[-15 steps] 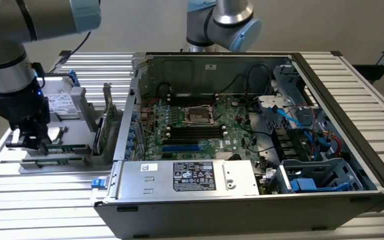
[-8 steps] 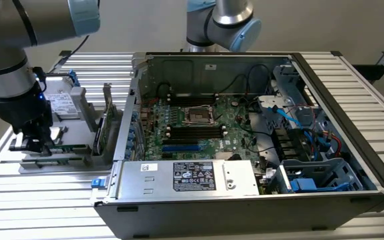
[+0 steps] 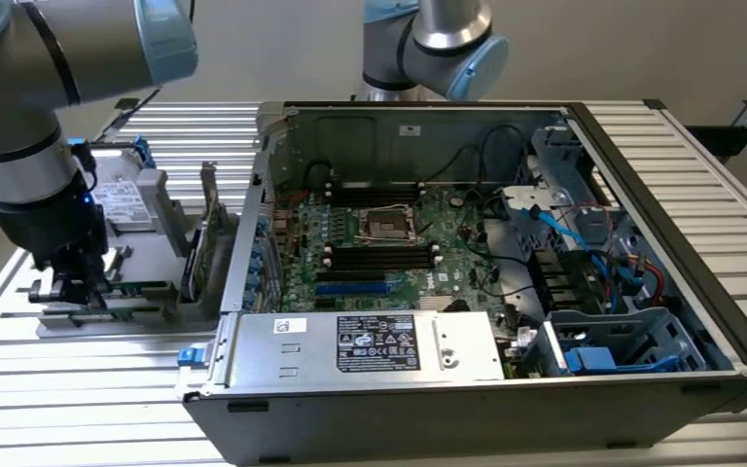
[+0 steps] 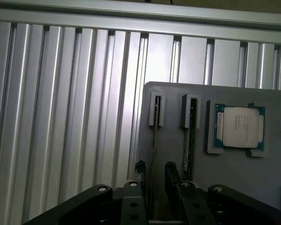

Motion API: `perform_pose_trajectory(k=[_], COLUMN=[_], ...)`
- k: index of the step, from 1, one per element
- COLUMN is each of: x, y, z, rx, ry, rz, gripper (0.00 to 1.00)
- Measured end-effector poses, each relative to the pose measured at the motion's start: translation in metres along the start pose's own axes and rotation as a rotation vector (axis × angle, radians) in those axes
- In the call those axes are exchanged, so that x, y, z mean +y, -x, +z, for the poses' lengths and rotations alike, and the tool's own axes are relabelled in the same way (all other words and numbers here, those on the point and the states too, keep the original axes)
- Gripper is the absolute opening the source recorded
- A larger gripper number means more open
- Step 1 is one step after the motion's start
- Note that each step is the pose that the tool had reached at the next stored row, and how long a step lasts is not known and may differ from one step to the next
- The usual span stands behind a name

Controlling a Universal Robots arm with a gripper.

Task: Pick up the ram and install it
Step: 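Pick up the ram and move it above insertion slot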

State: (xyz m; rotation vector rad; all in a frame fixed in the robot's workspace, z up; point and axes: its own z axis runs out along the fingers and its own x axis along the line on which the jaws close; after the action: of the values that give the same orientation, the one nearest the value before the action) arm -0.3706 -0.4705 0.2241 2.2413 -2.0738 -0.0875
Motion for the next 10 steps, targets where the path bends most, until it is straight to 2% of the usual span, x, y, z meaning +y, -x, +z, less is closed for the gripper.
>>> perform_pose_trajectory(k=[10], x=[-0.0018], y=[0.000], z=[0.0180], rx=[0.0039], ry=[-0.0022], rz=[-0.036], gripper=[0.31])
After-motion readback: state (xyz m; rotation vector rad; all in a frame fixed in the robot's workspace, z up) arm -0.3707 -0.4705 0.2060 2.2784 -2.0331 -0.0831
